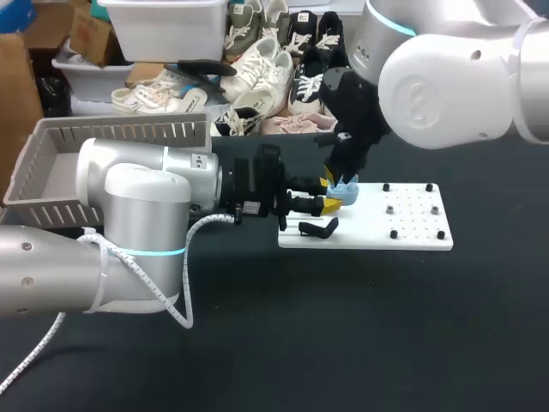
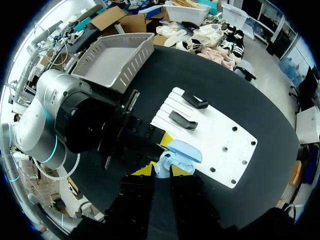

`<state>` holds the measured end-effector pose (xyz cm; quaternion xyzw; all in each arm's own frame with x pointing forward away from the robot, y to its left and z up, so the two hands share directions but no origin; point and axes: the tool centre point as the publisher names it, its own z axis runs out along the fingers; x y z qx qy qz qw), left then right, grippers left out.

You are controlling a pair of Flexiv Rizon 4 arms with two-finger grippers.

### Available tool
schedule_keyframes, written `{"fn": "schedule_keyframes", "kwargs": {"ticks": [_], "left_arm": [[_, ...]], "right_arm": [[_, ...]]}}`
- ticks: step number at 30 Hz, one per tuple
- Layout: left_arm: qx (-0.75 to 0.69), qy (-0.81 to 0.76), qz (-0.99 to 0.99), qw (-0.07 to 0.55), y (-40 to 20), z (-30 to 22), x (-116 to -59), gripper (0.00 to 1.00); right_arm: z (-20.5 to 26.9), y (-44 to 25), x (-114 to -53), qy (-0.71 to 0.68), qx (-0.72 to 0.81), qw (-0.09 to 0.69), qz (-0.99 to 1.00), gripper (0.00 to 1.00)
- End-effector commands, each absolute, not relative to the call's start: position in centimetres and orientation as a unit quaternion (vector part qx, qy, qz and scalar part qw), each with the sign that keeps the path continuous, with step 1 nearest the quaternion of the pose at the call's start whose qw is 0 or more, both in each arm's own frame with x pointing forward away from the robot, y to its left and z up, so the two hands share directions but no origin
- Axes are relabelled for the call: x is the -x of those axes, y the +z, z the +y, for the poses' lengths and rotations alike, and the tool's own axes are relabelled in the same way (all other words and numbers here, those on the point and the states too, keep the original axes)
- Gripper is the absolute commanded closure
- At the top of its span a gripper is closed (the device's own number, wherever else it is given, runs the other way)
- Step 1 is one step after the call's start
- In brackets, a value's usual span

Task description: Pick up each earbud case from the left stands, insert the matching earbuds, close the lid, and place the case in the box.

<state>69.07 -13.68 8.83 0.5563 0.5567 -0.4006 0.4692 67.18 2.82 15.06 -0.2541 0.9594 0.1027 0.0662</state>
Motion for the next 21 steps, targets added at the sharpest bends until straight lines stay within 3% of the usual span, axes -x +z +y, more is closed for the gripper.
{"fn": "schedule_keyframes", "kwargs": {"ticks": [1, 21], "left_arm": [[-0.555, -0.399, 0.557, 0.472, 8.78, -13.72, -68.94, 1.00], [-0.555, -0.399, 0.557, 0.472, 8.78, -13.72, -68.94, 1.00]], "right_arm": [[2.62, 14.89, -67.37, 0.103, 0.253, 0.066, 0.960, 1.00], [2.33, 14.53, -67.69, 0.103, 0.250, 0.059, 0.961, 1.00]]}}
